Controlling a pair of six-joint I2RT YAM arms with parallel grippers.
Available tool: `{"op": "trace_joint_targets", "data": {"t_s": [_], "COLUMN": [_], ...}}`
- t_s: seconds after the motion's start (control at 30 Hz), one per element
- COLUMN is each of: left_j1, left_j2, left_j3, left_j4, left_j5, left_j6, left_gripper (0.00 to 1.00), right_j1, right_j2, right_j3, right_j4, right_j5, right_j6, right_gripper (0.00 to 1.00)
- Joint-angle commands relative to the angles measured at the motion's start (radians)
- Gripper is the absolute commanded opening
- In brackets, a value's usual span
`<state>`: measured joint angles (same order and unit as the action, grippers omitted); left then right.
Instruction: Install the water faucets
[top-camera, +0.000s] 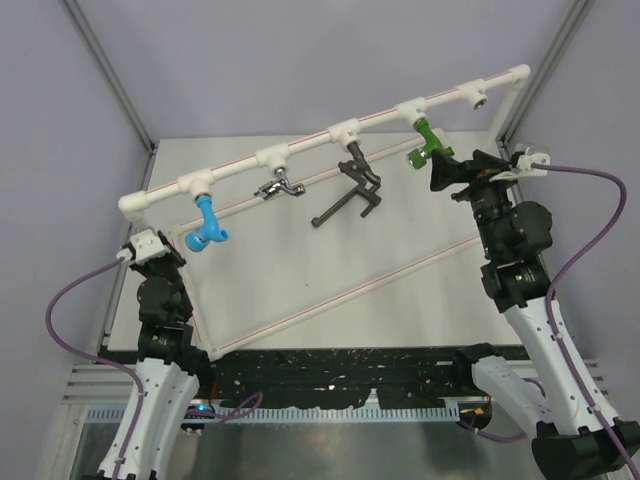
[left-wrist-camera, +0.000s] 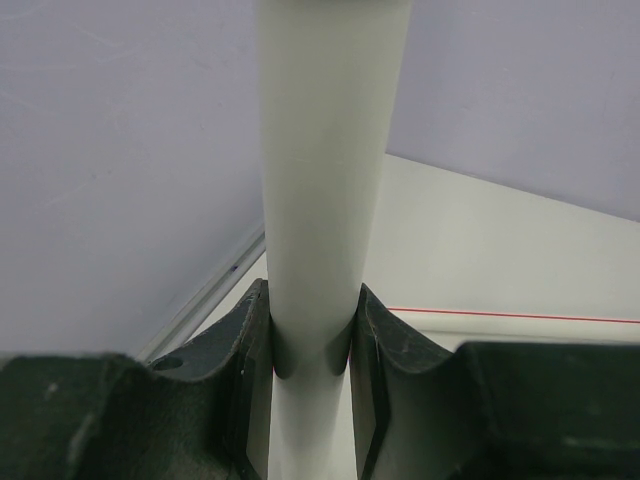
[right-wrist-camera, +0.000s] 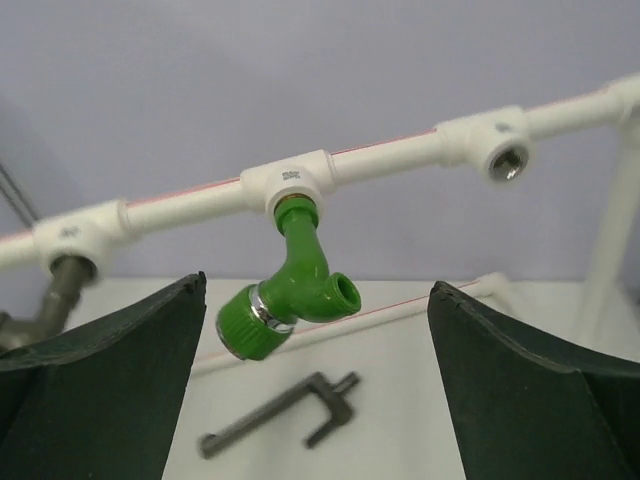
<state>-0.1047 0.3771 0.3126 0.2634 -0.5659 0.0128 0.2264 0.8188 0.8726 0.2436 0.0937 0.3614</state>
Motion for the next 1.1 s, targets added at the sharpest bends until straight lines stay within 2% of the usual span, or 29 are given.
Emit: {"op": "trace_joint_targets", "data": {"t_s": [0.0, 0.03, 0.07, 0.1, 0.13, 0.23, 0.37, 0.53, 0.83, 0.97, 1.07], "left_j1": [-0.023, -0.023, -0.023, -0.023, -0.023, -0.023, -0.023, -0.023, -0.023, -0.024, -0.023], "left_j2": [-0.024, -0.023, -0.021, -0.02, -0.02, -0.024, -0.032, -0.032, -0.023, -0.024, -0.03], "left_j3": [0.033, 0.033, 0.034, 0.033, 0.034, 0.034, 0.039, 0.043, 0.054, 0.057, 0.059], "left_j4": [0.168, 0.165, 0.16, 0.16, 0.16, 0.161, 0.154, 0.148, 0.134, 0.132, 0.132], "left_j5": [0.086, 0.087, 0.092, 0.093, 0.095, 0.106, 0.106, 0.109, 0.116, 0.113, 0.116], "left_j6": [-0.017, -0.017, -0.017, -0.02, -0.023, -0.033, -0.031, -0.033, -0.03, -0.025, -0.022], "left_gripper": [0.0, 0.0, 0.0, 0.0, 0.0, 0.0, 0.0, 0.0, 0.0, 0.0, 0.0], "right_j1": [-0.001, -0.001, -0.001, -0.002, -0.001, -0.001, 0.001, 0.05, 0.094, 0.099, 0.1], "right_j2": [-0.047, -0.053, -0.07, -0.078, -0.098, -0.125, -0.109, -0.038, 0.078, 0.187, 0.221], "right_j3": [0.1, 0.111, 0.111, 0.097, 0.088, 0.062, 0.057, 0.12, -0.035, -0.015, 0.002], "right_j4": [-0.168, -0.188, -0.228, -0.236, -0.236, -0.237, -0.25, -0.334, 0.073, 0.138, 0.149], "right_j5": [-0.173, -0.207, -0.219, -0.242, -0.25, -0.287, -0.281, -0.23, -0.132, -0.104, -0.112], "right_j6": [-0.838, -0.914, -1.093, -1.165, -1.31, -1.589, -1.772, -1.871, -2.013, -2.053, -2.044], "right_gripper": [0.95, 0.96, 0.95, 0.95, 0.96, 0.96, 1.0, 1.0, 1.0, 1.0, 0.9]}}
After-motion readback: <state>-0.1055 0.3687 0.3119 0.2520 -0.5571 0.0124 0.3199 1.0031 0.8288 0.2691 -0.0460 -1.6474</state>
